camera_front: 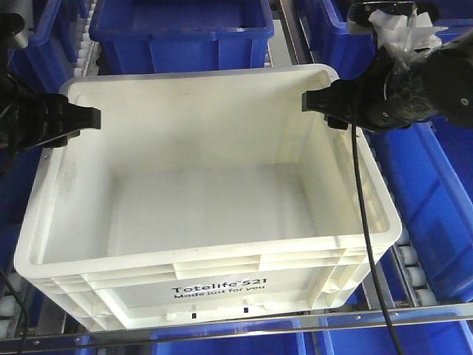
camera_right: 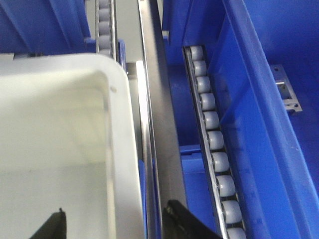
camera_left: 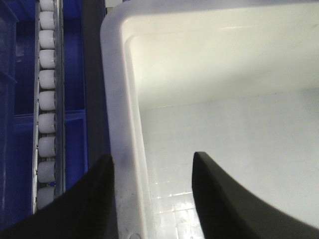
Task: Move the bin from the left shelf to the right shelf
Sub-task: 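Open both grippers and withdraw them from the crate rims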
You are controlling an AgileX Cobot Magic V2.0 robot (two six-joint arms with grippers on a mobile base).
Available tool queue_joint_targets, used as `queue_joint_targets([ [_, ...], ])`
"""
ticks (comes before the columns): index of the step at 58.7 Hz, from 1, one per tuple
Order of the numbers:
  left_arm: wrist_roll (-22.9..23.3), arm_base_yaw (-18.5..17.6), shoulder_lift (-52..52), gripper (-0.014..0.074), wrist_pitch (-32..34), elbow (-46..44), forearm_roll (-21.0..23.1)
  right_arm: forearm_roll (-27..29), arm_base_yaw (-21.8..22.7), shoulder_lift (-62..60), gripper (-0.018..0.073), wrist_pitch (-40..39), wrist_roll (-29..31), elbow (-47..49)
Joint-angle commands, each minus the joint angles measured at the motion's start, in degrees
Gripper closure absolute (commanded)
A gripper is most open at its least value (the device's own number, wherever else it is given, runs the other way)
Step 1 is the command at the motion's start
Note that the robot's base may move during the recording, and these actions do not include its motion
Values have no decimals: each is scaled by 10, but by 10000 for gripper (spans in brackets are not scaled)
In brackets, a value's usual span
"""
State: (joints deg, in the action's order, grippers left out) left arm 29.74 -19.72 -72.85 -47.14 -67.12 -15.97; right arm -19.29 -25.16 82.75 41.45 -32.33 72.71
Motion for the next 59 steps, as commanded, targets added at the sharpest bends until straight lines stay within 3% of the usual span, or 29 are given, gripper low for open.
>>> queue_joint_targets([
  [1,-10,-4,27,248,29,-15,-2,-20,0,-40,169,-41,17,-6],
  [16,-28,-4,101,248,97,63,-2,-39,0,-126,169,-121,55,-108],
  [27,-67,-4,196,248,147,129,-2,-38,0,-216,169,-167,80,-188],
  [42,-74,-4,334,249,158,199,7,-25,0,-362,169,-205,101,-295],
  [51,-147,-4,411,263,166,237,82,-24,0,-465,173,-213,127,-356],
  [59,-276,-4,481,277,168,277,198,-23,0,-566,173,-211,140,-412],
])
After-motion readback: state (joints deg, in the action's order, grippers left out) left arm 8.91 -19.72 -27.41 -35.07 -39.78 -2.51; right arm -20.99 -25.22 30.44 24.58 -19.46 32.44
